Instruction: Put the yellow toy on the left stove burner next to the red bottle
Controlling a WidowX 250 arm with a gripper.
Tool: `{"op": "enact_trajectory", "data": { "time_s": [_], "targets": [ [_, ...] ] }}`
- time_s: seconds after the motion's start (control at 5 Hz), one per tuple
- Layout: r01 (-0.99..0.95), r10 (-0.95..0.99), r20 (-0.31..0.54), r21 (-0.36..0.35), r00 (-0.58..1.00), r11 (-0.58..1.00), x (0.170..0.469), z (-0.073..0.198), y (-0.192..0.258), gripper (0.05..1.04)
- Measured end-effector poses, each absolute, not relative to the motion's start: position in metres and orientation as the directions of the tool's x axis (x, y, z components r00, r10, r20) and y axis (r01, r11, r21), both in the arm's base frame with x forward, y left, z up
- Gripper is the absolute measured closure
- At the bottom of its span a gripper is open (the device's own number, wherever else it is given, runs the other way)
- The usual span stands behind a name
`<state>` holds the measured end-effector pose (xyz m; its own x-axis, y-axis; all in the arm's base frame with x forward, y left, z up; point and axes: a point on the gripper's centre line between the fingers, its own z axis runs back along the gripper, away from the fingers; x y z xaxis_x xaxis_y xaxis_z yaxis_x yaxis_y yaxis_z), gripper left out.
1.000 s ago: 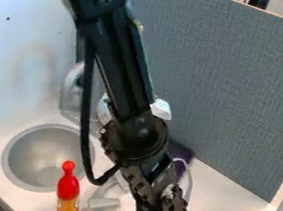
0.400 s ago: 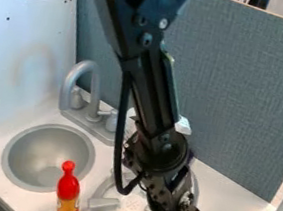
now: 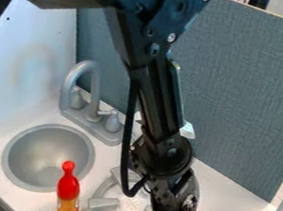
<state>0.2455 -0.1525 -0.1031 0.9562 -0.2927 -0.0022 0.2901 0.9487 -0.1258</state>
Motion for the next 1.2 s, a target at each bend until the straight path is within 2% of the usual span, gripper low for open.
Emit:
{"op": "enact_trajectory", "data": {
  "time_s": [0.2,0.4,0.6,0.8,1.0,1.2],
  "targets": [
    [0.306,-0.309,-0.003,-0.115,0.951,0.945,0.238,-0.093,-0.147,0.586],
    [0.333,-0.325,0.081,-0.106,0.942,0.937,0.247,-0.059,-0.142,0.67],
    [0.281,-0.271,0.112,-0.084,0.956,0.956,0.259,-0.04,-0.123,0.704],
    [0.237,-0.233,0.089,-0.039,0.968,0.971,0.263,-0.038,-0.109,0.716],
    [0.164,-0.168,0.102,0.04,0.981,0.986,0.279,-0.032,-0.092,0.724],
    [0.12,-0.126,0.079,0.078,0.989,0.99,0.285,-0.037,-0.077,0.724]
  ]
}}
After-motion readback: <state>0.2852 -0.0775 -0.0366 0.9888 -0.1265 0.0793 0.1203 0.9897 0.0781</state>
